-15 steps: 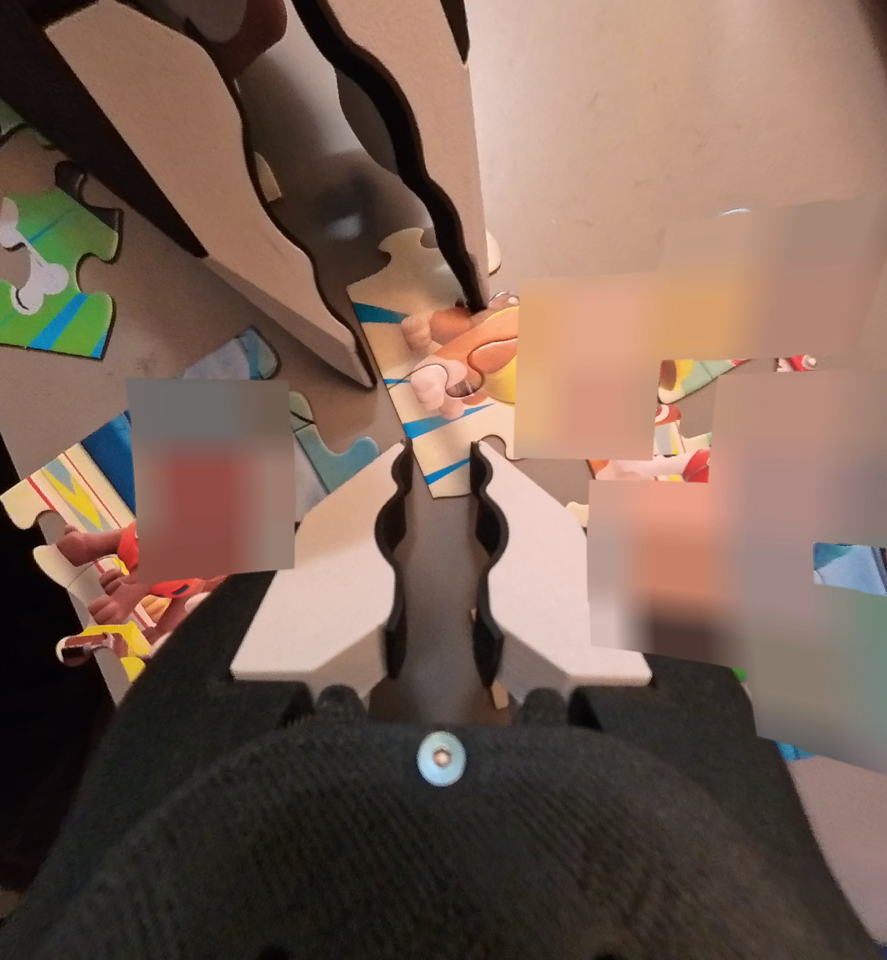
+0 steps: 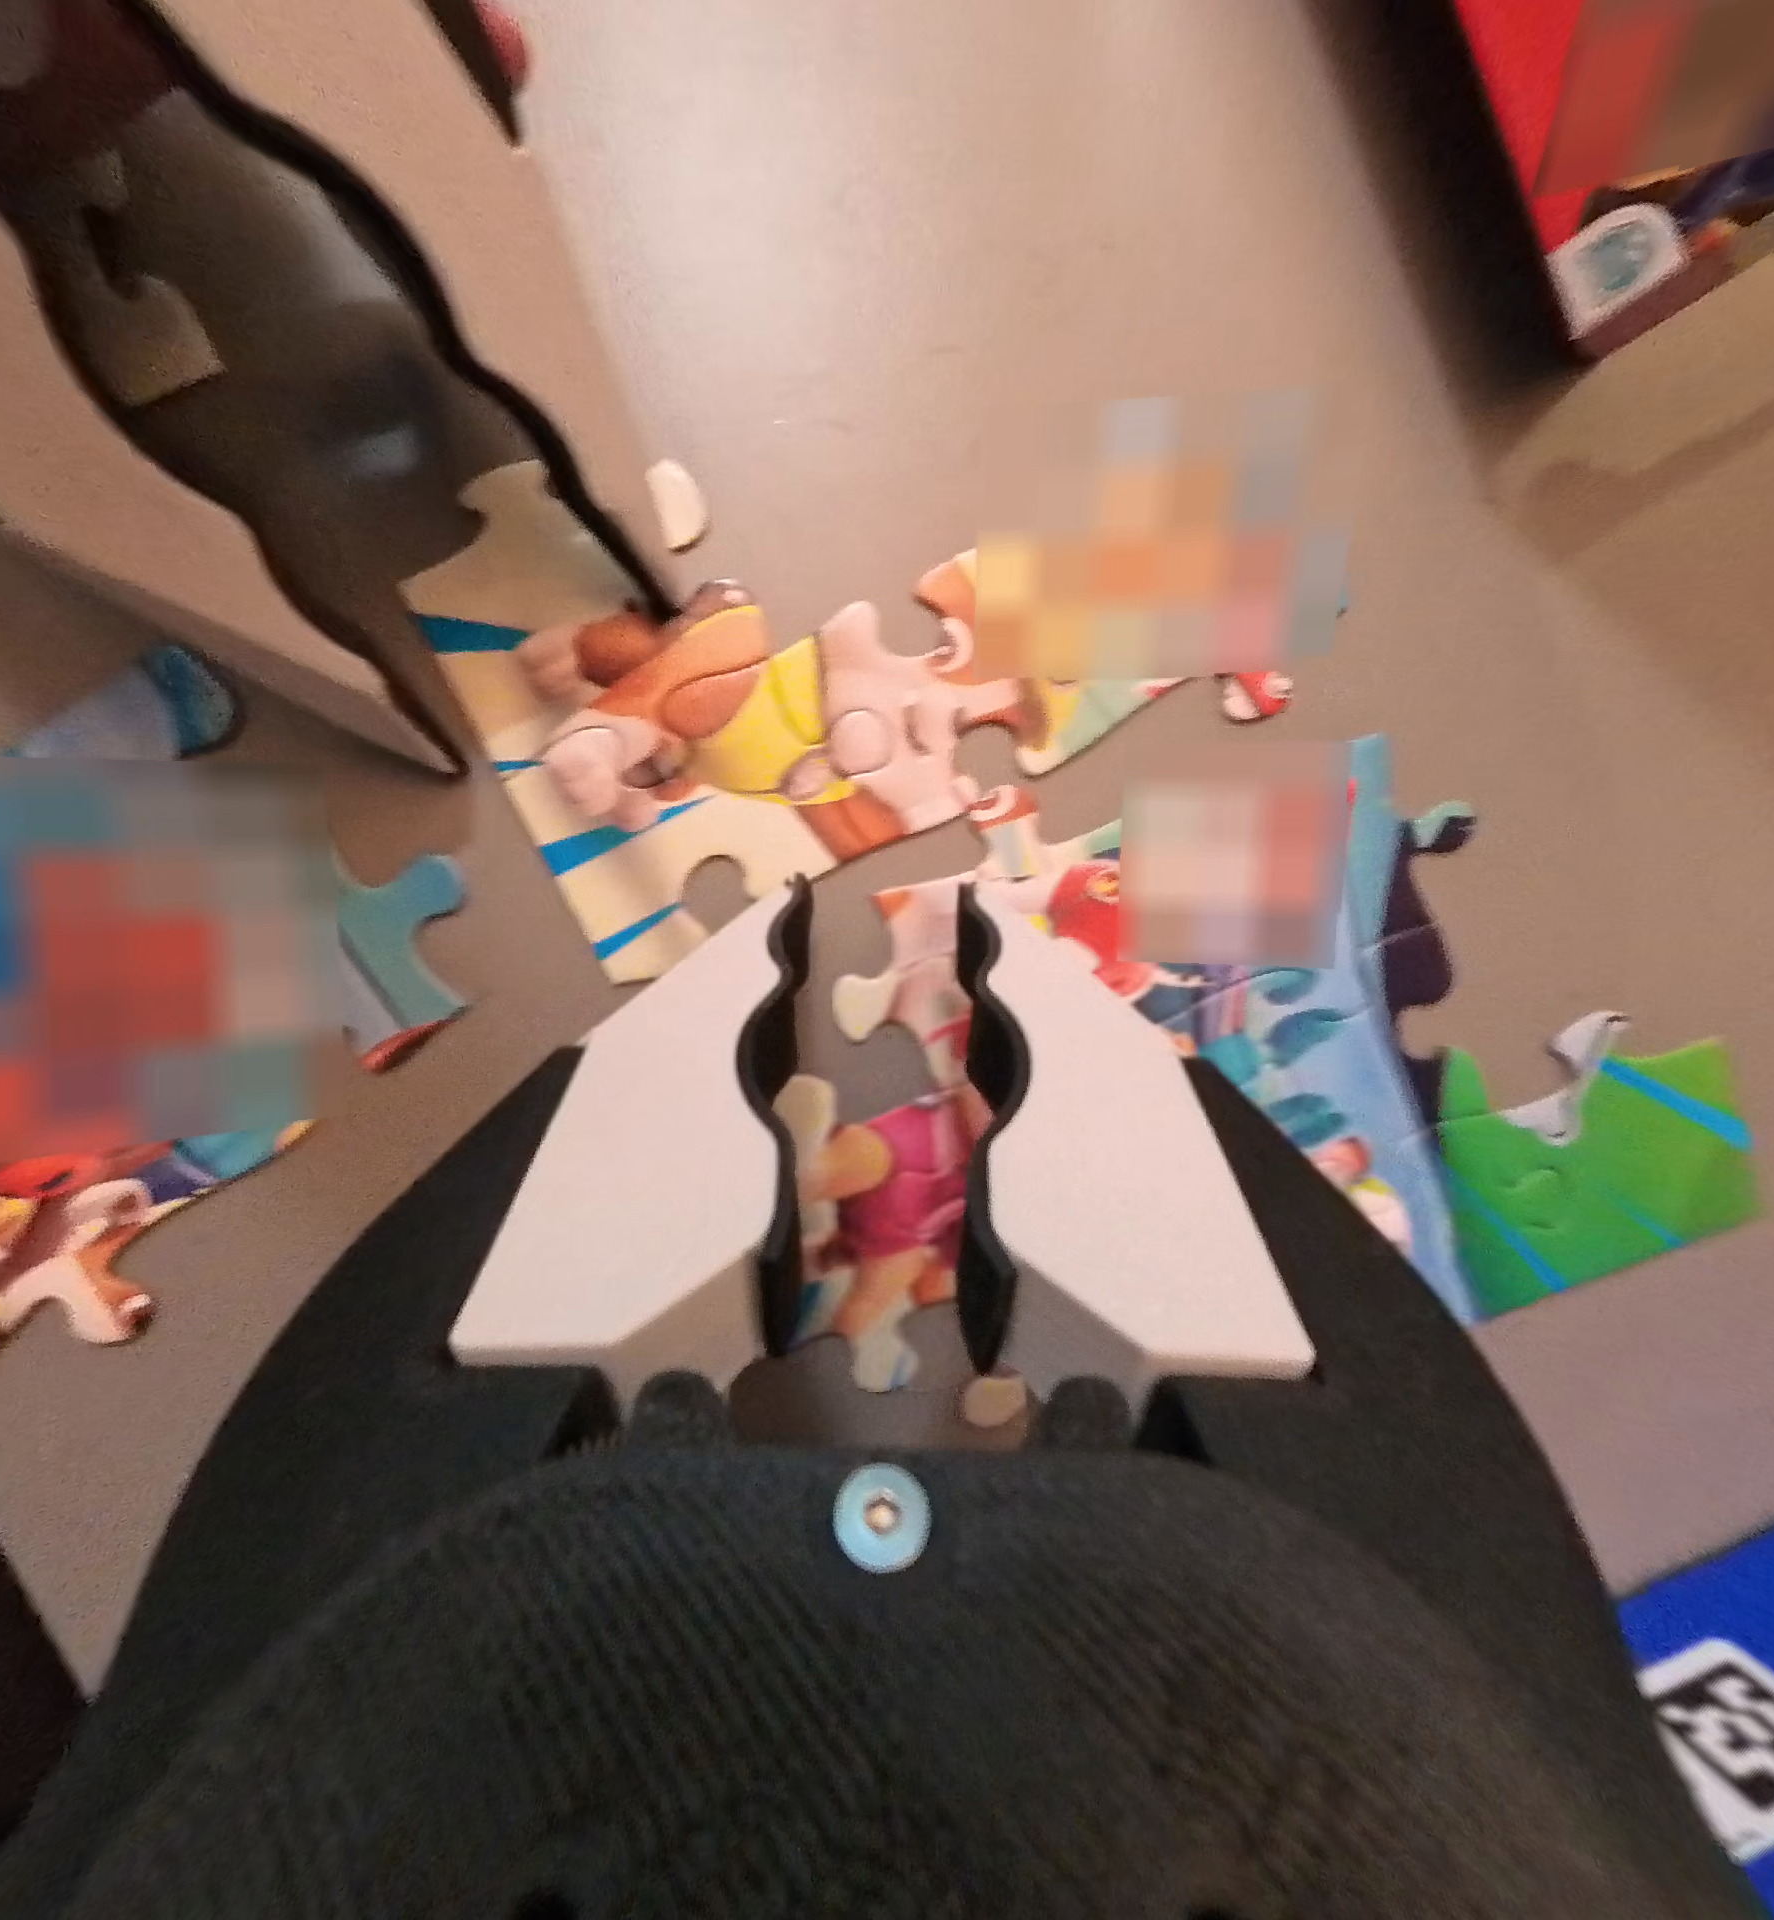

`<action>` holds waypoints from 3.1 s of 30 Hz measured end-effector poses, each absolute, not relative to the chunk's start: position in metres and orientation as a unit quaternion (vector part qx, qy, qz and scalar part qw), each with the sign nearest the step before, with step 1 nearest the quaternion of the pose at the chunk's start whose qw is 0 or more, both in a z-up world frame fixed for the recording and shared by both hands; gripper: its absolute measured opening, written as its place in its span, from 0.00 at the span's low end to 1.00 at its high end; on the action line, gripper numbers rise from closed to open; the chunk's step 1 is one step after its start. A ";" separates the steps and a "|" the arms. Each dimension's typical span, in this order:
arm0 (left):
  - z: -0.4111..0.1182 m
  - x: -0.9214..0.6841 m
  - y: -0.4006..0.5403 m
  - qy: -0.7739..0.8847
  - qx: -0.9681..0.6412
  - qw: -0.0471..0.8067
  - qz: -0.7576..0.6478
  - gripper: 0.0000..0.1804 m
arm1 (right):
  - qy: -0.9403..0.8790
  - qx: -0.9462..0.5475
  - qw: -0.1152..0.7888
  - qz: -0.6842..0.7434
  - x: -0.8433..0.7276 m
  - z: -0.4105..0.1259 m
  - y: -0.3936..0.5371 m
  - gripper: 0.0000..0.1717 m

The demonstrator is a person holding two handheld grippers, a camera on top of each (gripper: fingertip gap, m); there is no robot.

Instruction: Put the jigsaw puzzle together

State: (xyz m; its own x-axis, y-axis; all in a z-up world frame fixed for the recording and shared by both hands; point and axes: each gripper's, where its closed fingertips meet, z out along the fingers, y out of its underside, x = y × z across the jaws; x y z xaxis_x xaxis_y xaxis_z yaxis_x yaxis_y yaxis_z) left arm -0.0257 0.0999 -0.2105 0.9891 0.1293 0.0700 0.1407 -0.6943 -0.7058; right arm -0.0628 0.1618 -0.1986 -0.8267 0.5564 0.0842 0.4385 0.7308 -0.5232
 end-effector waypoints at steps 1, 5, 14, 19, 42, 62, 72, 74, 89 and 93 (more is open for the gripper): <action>-0.210 -0.026 0.100 -0.074 -0.920 0.384 -0.008 0.26 | -0.925 -0.265 0.118 0.247 -0.070 -0.198 0.164 0.14; -0.210 -0.026 0.100 -0.075 -0.920 0.385 -0.010 0.26 | -0.939 -0.238 0.097 0.227 -0.088 -0.203 0.166 0.12; -0.198 -0.017 0.100 -0.079 -0.908 0.405 -0.071 0.27 | -0.963 -0.175 0.051 0.197 -0.089 -0.211 0.161 0.05; -0.163 -0.037 0.112 -0.107 -0.889 0.440 -0.072 0.28 | -0.966 -0.167 0.042 0.196 -0.089 -0.211 0.160 0.05; -0.203 -0.068 0.127 -0.139 -0.909 0.381 -0.102 0.32 | -0.975 -0.156 0.031 0.156 -0.094 -0.212 0.166 0.06; -0.201 -0.069 0.127 -0.141 -0.902 0.392 -0.118 0.31 | -0.971 -0.155 0.036 0.180 -0.094 -0.210 0.165 0.02; -0.201 -0.070 0.128 -0.140 -0.900 0.395 -0.120 0.31 | -0.917 -0.277 0.116 0.262 -0.110 -0.168 0.192 0.00; -0.201 -0.070 0.128 -0.140 -0.899 0.397 -0.123 0.31 | -0.885 -0.328 0.141 0.298 -0.111 -0.153 0.211 0.00; -0.201 -0.070 0.131 -0.138 -0.896 0.403 -0.126 0.30 | -0.889 -0.367 0.156 0.224 -0.143 -0.194 0.214 0.38; -0.201 -0.072 0.128 -0.141 -0.896 0.403 -0.123 0.30 | -0.873 -0.411 0.093 0.247 -0.149 -0.208 0.213 0.47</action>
